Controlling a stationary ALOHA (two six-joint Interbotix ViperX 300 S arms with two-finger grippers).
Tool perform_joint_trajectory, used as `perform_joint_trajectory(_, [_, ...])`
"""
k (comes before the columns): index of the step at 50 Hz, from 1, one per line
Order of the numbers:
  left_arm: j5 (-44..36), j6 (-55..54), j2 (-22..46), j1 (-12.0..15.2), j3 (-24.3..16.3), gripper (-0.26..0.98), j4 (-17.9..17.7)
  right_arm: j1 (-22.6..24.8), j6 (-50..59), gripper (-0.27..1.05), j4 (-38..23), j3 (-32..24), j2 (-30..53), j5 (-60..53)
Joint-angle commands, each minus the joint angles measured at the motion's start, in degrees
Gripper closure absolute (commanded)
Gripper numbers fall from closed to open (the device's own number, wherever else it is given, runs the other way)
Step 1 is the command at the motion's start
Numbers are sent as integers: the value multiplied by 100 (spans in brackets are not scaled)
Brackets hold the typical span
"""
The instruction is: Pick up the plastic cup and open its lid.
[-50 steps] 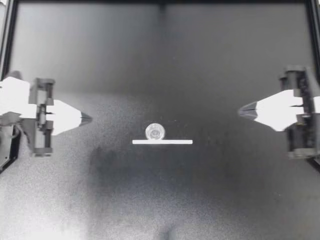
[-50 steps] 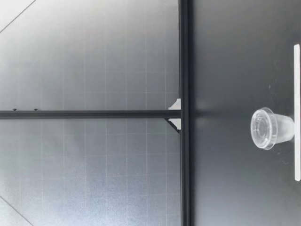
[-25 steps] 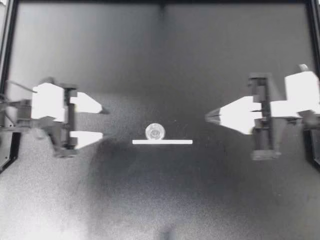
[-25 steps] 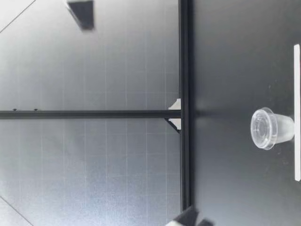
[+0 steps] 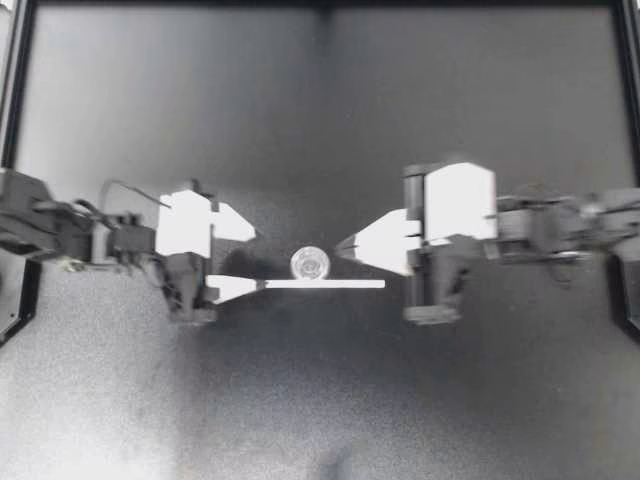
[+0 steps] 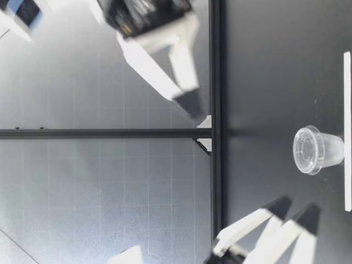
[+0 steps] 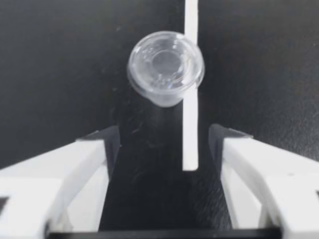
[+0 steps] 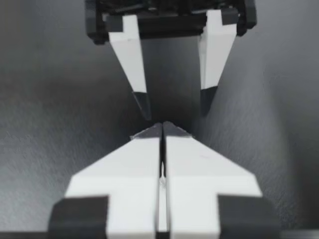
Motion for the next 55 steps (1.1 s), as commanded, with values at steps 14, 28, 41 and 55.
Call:
perform_joint_trajectory(14, [-466, 9, 562, -26, -387, 11, 18, -35, -26, 97, -18, -773, 729, 879])
perform_joint_trajectory(28, [-571, 26, 853, -26, -589, 11, 26, -141, -26, 97, -26, -914, 1072, 905])
perform_joint_trajectory(41, [-659, 26, 976, -26, -703, 11, 18, -220, -26, 97, -35, -923, 1301, 905])
perform_joint_trajectory(55, [-659, 26, 1116, -26, -809, 11, 18, -237, -18, 97, -26, -905, 1459, 923])
